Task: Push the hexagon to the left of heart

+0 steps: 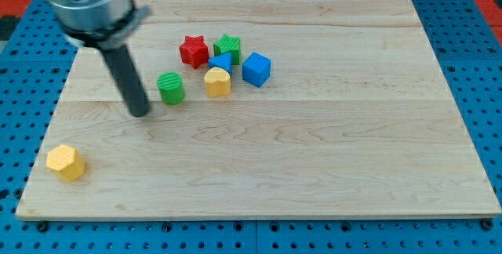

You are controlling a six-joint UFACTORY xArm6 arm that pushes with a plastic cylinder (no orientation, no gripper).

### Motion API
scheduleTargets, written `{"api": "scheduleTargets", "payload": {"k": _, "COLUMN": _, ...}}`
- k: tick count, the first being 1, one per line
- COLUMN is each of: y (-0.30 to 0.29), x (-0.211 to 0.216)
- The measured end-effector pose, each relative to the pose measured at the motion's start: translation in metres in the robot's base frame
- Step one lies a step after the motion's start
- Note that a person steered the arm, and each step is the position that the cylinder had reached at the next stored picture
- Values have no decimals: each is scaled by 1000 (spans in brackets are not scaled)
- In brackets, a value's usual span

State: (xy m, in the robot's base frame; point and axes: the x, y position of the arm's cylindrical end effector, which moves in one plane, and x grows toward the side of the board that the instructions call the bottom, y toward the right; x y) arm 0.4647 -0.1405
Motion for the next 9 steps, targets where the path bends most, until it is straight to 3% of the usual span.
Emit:
{"api": "scheduleTargets", "payload": {"k": 2, "y": 33, "x": -46}}
{"api": "scheduleTargets", "payload": {"k": 3, "y": 15, "x": -27}}
{"api": "scheduleTargets", "payload": {"k": 4, "y": -43, "x": 20}}
{"api": "scheduleTargets", "payload": {"k": 5, "y": -132, "x": 24}}
{"api": "scheduleTargets", "payload": {"k": 6, "y": -161, "x": 95}}
{"api": "scheduleTargets", "payload": {"k": 7, "y": -93, "x": 115}}
{"api": "scheduleTargets", "payload": {"k": 8, "y": -15, "x": 67}}
{"api": "scheduleTargets", "payload": {"k": 9, "y": -40, "x": 83}}
